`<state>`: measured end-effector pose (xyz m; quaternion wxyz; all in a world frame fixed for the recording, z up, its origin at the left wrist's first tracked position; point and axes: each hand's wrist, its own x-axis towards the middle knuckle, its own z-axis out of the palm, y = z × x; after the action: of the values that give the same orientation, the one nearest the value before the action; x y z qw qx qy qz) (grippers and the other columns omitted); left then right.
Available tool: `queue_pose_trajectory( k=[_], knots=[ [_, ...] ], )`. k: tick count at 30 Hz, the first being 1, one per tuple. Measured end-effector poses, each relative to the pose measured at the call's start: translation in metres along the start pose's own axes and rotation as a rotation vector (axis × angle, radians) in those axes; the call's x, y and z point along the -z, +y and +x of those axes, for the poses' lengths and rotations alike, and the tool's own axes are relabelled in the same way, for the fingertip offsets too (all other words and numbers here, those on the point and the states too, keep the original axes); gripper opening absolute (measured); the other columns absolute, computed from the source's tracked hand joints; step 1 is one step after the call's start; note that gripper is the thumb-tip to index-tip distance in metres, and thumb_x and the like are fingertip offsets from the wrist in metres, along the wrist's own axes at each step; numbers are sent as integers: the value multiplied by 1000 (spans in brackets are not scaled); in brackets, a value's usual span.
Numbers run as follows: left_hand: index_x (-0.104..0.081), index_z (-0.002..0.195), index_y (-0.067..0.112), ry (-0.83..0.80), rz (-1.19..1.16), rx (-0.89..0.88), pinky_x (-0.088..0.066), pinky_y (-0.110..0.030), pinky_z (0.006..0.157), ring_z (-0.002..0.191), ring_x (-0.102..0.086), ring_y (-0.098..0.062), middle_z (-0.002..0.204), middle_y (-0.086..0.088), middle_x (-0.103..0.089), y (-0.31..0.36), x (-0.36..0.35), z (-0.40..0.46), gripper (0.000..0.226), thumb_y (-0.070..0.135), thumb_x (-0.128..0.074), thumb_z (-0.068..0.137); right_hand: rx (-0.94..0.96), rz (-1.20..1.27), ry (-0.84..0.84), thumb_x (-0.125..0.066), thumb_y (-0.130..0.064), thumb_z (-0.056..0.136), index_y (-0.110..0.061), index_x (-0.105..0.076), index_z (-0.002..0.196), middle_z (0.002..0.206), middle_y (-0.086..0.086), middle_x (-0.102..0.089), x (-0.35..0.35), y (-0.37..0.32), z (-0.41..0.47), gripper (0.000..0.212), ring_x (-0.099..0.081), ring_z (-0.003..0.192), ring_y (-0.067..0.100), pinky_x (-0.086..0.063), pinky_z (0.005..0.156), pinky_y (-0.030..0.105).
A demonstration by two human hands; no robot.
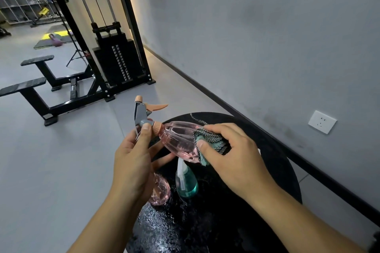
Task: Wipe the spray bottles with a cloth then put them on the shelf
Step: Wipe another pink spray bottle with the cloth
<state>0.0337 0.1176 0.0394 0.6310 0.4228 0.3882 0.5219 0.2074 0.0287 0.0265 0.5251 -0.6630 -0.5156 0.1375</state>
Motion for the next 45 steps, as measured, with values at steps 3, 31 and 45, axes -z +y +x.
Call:
queue_pose_trajectory(
  k=[3,31,45],
  knots=[
    [-70,109,13,-7,8,-2,-68,-47,76,89,-79,-21,99,-3,-80,-4,-2,-2,21,29,-56,109,-53,45,26,-82,-31,87,-33,-74,113,111,-23,-67,-3,3,0,27,-62,105,-9,-43,85,2],
    [-69,128,11,29,-129,211,-65,-46,77,101,-79,-30,111,-10,-81,-18,5,8,37,38,-62,104,-291,444,-22,-88,-29,81,-34,-78,106,97,-10,-80,-6,17,7,27,-77,91,11,-60,93,45],
    [-61,136,12,-160,-112,381,-61,-60,90,108,-76,-42,118,-20,-78,-12,10,5,67,68,-42,105,-270,404,32,-89,-46,75,-41,-77,109,104,-10,-79,-1,25,15,37,-75,101,17,-57,97,48]
  ],
)
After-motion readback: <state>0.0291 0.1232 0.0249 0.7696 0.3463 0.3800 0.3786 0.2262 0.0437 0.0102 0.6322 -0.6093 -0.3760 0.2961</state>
